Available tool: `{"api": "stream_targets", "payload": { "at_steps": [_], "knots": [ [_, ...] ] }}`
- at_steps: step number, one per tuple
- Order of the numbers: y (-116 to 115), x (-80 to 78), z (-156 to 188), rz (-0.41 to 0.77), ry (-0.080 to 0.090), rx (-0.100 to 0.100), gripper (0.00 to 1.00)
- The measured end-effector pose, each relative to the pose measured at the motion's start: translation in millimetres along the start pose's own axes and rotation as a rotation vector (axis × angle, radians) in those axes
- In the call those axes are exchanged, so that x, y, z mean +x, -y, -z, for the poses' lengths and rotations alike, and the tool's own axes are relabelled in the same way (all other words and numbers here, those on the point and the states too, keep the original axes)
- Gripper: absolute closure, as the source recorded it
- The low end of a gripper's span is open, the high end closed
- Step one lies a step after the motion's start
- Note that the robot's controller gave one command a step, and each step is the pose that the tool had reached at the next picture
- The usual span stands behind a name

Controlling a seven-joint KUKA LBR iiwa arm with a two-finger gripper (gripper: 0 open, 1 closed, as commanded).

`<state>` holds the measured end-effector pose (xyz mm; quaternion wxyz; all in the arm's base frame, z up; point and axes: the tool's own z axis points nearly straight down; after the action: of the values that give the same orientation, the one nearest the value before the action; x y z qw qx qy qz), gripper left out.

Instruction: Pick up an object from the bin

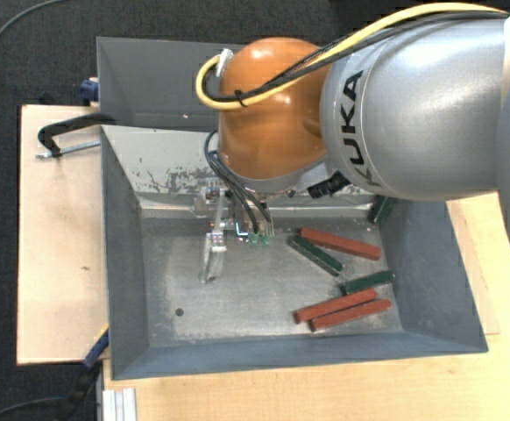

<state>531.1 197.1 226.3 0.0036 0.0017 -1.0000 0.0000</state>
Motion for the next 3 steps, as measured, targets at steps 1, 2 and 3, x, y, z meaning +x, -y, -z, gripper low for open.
{"api": "stream_targets", "payload": {
  "at_steps": [1,2,3],
  "knots": [
    [101,-18.1,-29,0.091,0.005,0.004,0.0],
    [178,-2.8,-43,-0.055,0.007,-0.001,0.0],
    [234,-47.6,-103,0.098,0.011,0.001,0.0]
  ]
}}
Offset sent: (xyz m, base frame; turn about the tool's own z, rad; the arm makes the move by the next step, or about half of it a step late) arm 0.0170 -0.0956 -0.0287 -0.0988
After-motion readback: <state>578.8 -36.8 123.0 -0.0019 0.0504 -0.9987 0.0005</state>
